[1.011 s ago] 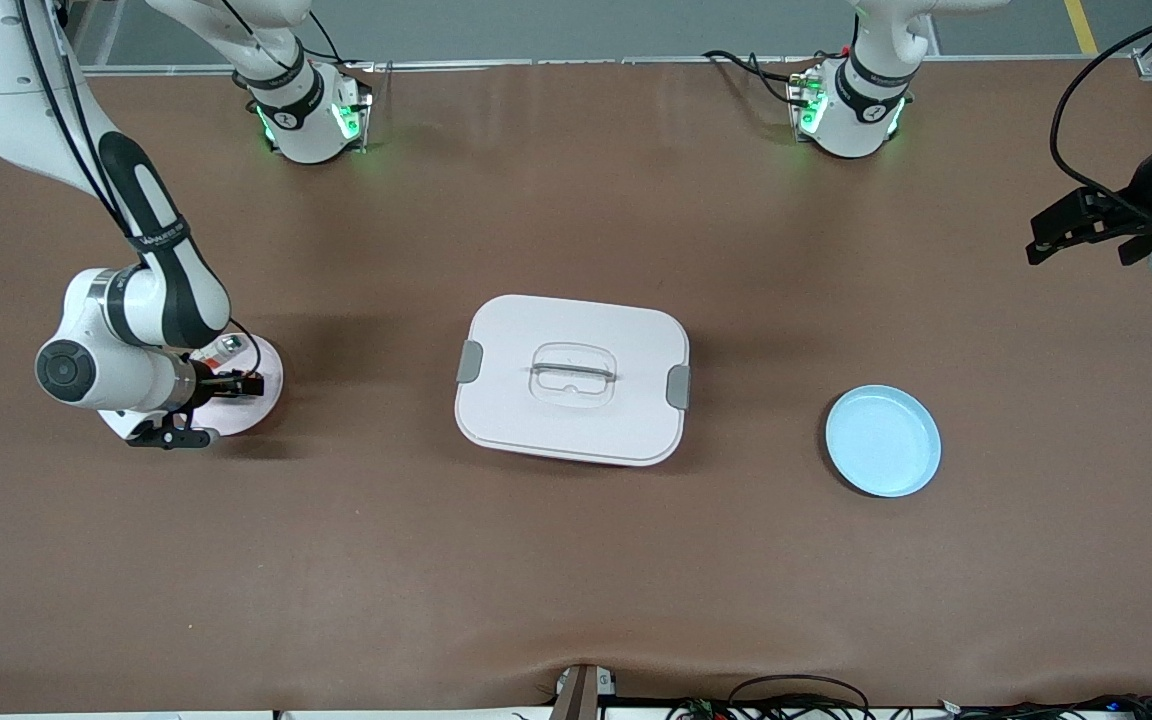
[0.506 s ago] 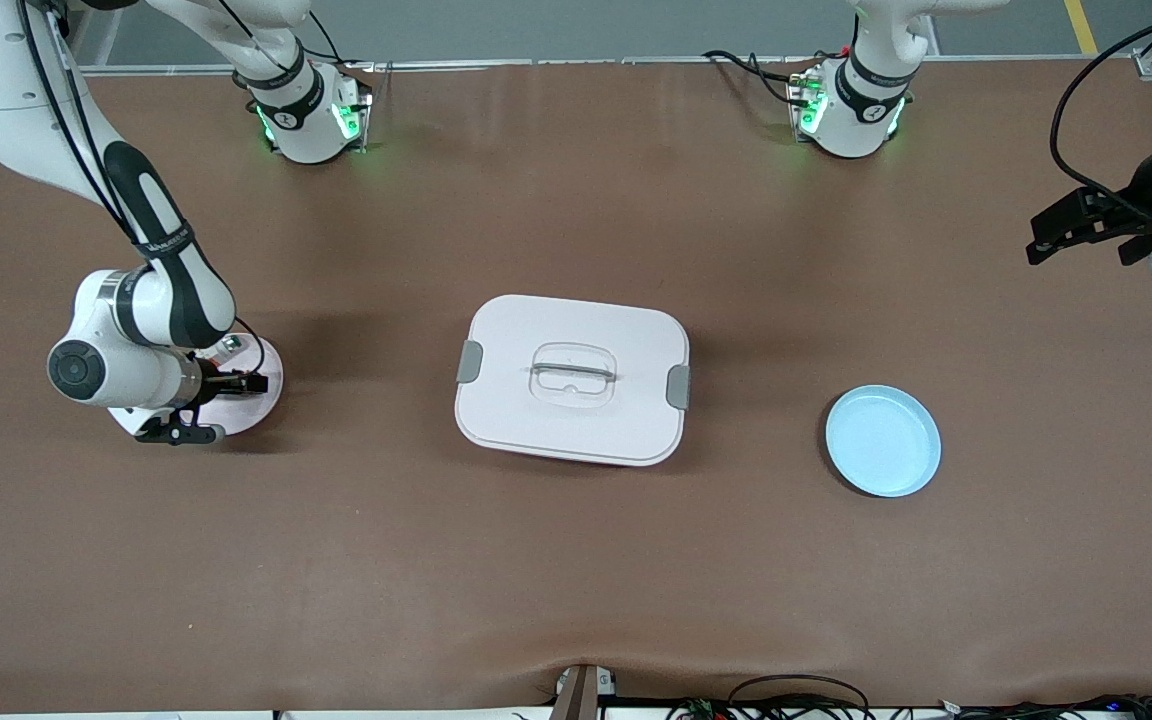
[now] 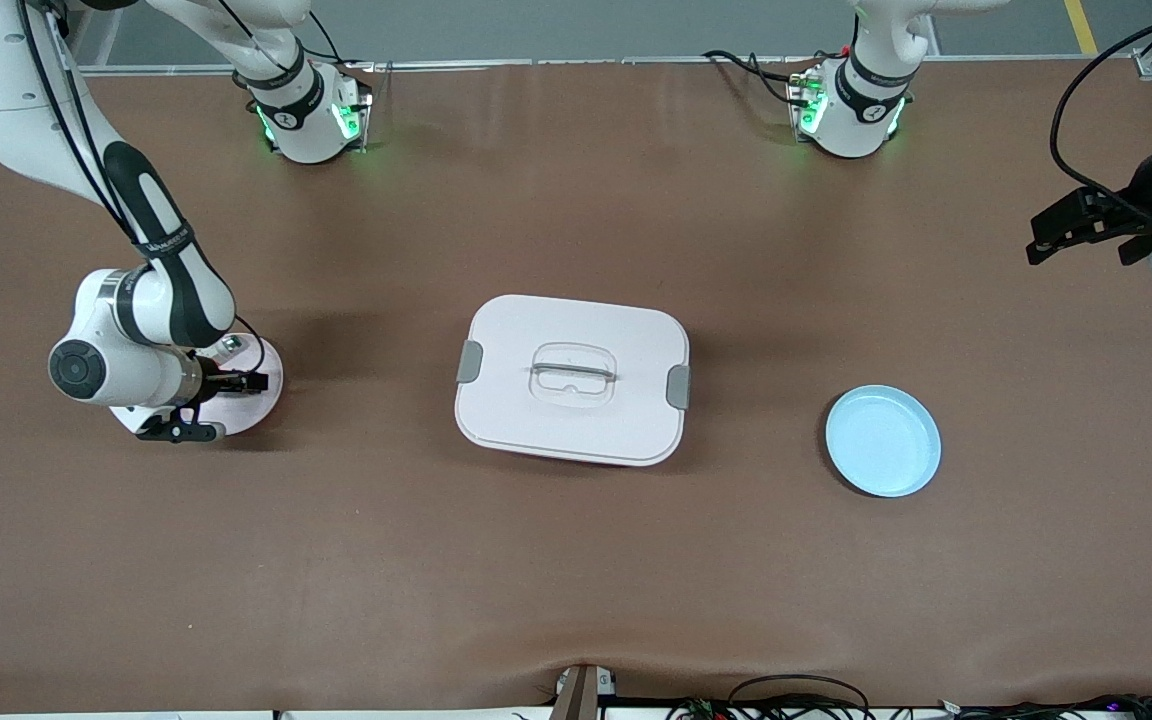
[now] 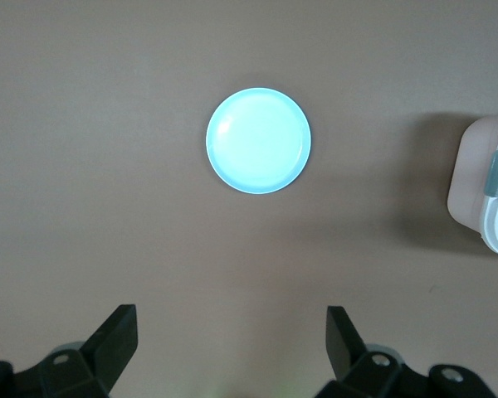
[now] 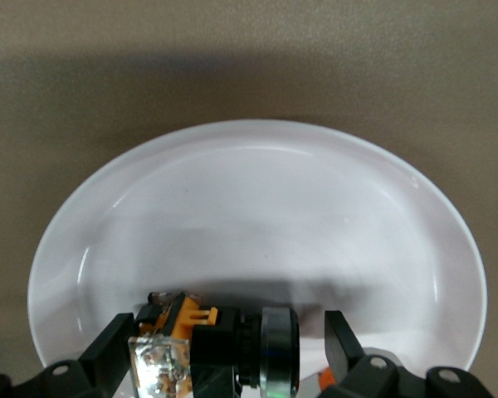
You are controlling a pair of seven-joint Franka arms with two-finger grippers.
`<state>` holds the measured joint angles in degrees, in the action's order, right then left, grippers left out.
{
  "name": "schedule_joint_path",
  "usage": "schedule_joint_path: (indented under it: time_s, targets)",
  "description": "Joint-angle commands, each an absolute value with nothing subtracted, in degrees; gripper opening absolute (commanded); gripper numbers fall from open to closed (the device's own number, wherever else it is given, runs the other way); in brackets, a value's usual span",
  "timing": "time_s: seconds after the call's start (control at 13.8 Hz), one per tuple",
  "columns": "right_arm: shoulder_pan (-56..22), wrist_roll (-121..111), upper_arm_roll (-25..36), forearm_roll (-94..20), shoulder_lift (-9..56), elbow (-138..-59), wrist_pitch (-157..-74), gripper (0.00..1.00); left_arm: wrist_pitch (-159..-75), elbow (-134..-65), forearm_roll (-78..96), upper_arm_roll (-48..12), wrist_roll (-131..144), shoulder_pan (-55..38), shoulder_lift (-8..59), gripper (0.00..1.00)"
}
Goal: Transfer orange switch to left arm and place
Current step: 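Close the right gripper on the orange switch and lift it, then carry the switch over the box while the left gripper reaches toward it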
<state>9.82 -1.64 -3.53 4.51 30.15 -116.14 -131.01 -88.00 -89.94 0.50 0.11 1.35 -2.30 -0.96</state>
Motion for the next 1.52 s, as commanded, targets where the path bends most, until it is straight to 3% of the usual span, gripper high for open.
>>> schedule_joint_path:
  time_s: [0.0,0.58,1.44]
  targets:
    - [10.99,-1.76,-4.31,5.54,29.09,-116.02,-128.51,0.97,-86.84,-88.59,0.44,0.26,1.41,-2.46,-0.44,1.00]
    - [11.60,-1.58,-4.57,4.66,28.74,-113.65,-124.21,0.00,-86.84,-88.59,0.53,0.26,1.41,-2.46,-0.53,1.00]
    - [7.03,18.17,-5.63,-12.73,23.91,-104.69,-101.01,0.00,-86.49,-85.69,17.11,0.09,1.14,-2.46,-1.14,1.00]
